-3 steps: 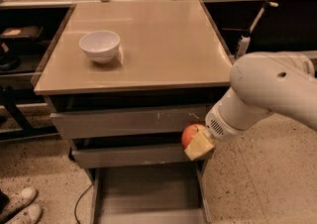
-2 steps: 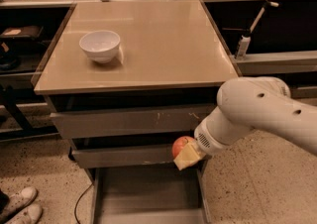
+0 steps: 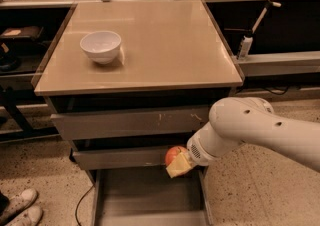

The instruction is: Place apple into bottom drawer

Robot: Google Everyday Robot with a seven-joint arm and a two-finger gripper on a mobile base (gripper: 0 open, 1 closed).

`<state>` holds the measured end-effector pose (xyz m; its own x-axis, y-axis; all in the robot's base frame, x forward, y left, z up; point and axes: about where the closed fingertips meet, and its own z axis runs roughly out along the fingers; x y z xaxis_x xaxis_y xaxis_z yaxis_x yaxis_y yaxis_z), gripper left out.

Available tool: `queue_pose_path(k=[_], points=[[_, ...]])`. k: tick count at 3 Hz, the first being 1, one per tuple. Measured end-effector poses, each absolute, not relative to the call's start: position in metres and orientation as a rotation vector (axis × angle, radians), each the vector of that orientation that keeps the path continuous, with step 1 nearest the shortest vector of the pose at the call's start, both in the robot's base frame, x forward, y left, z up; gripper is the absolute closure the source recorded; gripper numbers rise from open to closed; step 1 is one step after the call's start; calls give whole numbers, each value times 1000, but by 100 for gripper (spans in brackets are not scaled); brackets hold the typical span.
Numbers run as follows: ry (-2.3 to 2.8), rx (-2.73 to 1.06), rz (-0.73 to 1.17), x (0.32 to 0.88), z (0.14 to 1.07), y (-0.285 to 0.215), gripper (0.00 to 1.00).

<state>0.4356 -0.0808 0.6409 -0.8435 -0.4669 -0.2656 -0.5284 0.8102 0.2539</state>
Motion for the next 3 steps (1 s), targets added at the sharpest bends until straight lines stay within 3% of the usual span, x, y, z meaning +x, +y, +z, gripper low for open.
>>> queue_pose_path(k=[3], points=[[2841,-621,715,423,538,-23,100]])
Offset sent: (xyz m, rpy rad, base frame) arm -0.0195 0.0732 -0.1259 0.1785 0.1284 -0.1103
